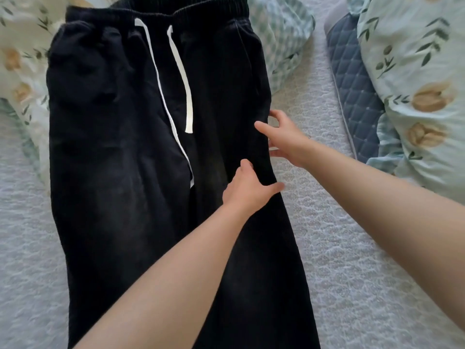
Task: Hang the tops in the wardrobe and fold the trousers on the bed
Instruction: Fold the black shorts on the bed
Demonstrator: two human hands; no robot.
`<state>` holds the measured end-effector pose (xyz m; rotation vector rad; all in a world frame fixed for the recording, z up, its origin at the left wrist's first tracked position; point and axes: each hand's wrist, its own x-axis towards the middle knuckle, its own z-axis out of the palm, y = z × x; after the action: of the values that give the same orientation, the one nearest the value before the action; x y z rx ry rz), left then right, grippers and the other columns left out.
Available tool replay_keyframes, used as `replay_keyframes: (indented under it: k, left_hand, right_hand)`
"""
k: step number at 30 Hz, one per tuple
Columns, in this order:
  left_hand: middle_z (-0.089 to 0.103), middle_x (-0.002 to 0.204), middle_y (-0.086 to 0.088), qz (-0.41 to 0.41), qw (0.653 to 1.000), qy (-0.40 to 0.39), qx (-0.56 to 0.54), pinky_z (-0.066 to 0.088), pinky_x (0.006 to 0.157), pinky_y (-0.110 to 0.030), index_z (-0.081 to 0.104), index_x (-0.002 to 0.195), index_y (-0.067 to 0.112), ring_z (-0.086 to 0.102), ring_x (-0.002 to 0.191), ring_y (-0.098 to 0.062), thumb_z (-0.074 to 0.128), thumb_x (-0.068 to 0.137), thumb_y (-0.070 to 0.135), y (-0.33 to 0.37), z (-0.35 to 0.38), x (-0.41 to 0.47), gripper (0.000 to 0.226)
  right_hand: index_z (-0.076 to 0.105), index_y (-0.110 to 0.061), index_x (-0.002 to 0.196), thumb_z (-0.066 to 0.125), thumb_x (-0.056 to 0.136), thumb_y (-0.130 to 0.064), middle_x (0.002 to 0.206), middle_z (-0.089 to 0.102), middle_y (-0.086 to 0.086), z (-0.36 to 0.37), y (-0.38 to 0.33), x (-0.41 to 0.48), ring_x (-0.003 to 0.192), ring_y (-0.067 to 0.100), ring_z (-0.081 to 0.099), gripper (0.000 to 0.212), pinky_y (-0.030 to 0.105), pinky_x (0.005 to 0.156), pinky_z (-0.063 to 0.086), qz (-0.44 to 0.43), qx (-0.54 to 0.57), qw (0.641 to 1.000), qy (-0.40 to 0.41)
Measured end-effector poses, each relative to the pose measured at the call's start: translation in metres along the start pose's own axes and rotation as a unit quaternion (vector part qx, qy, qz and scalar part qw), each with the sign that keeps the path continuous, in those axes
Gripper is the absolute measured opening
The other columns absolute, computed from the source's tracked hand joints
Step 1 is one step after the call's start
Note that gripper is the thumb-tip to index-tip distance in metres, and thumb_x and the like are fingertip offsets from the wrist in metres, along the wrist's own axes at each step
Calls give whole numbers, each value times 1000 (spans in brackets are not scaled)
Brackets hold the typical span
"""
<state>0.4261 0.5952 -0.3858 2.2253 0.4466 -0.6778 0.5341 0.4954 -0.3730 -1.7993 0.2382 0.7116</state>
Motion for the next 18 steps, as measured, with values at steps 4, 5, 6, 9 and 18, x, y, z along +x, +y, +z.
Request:
replay_keyframes:
  k: [4, 5, 6, 9, 18]
  left_hand:
    - [58, 116, -6, -56, 997, 49, -13, 56, 78, -45, 32, 131, 11, 63, 98, -29, 69, 88, 37, 19, 5, 2, 62]
    - [60, 109, -8, -58, 997, 56, -22, 57, 75, -45, 34, 128, 11, 64, 93, -30, 64, 91, 23, 19, 2, 3, 49]
    - [60, 105, -9, -57, 996, 58, -31, 56, 71, -43, 36, 125, 10, 64, 90, -30, 59, 92, 13, 18, -1, 4, 40]
    - [58, 94, -9, -23, 997, 30, -60, 50, 59, -38, 44, 112, 11, 61, 79, -26, 51, 89, 0, 7, -19, -2, 27]
    - [60, 98, -3, 32, 990, -77, -117, 61, 71, -45, 53, 107, 17, 64, 83, -24, 47, 84, -2, -45, -115, -35, 31]
  right_hand:
    - [43, -28, 133, 57, 96, -21, 94, 67, 7, 9, -22, 5, 72, 17, 59, 40, 32, 72, 61, -14, -10, 1000, -17]
    - [46, -27, 131, 57, 95, -16, 94, 67, 6, 11, -27, 6, 71, 16, 61, 39, 31, 69, 61, -19, -21, 999, -18]
    - [48, -25, 129, 56, 94, -12, 94, 67, 4, 13, -32, 9, 72, 14, 63, 38, 28, 65, 60, -19, -25, 999, -11]
    - [50, -19, 126, 58, 93, -11, 106, 66, 1, 20, -46, 18, 88, 13, 66, 35, 25, 62, 55, -1, 11, 999, 38]
    - [54, -20, 120, 56, 94, -23, 108, 68, 0, 85, -111, 40, 94, 18, 68, 27, 38, 79, 59, -40, 100, 983, 148]
